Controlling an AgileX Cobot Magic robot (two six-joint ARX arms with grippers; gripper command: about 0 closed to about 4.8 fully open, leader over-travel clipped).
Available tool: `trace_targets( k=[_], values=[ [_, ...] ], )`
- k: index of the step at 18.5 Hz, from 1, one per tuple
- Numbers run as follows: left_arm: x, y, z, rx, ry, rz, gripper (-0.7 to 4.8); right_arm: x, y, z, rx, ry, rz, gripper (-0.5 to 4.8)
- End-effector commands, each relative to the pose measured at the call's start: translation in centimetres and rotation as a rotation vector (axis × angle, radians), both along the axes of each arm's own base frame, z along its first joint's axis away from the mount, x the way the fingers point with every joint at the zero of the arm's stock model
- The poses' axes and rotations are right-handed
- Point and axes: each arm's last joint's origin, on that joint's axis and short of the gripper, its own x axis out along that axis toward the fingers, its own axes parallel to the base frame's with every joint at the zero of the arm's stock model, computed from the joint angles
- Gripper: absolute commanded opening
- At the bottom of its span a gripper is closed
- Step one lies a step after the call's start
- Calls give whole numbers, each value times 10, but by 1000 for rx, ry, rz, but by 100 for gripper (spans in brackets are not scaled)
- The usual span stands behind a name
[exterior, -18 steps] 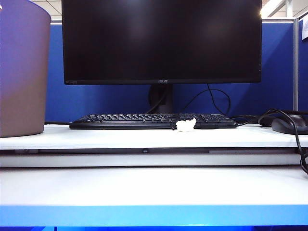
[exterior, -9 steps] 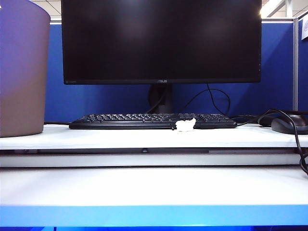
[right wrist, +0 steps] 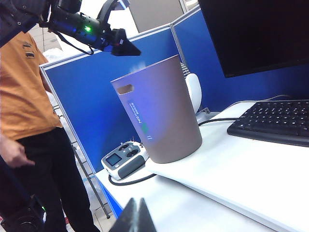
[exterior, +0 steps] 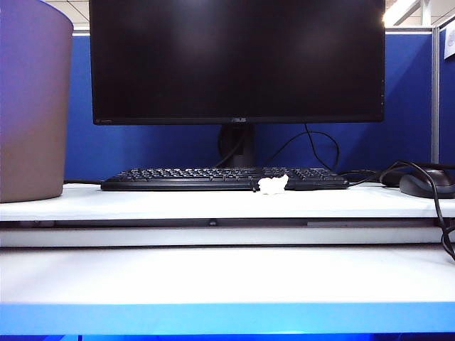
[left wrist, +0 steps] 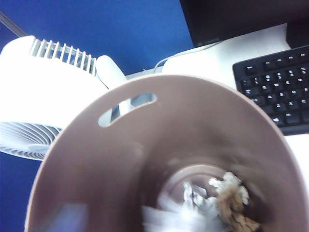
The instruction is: Pick up all paper balls from the table and place them in the pink trash can.
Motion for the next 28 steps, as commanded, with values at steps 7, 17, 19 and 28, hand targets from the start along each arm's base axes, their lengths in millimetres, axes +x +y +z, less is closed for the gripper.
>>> trace_targets(
  k=[7,17,19,28],
  values=[
    [5,-10,0,-259,3,-239,377,-3,0,6,8,-48,19,220],
    [30,-83,-55,-479,346,-616,376,-2,0,6,15,-51,2,221],
    [42,-99,-67,-488,371,-640,376,-2,0,7,17,-57,-2,222],
    [93,-212,-156,-464,407,-814,372,-2,-1,7,33,-62,-45,269]
  ],
)
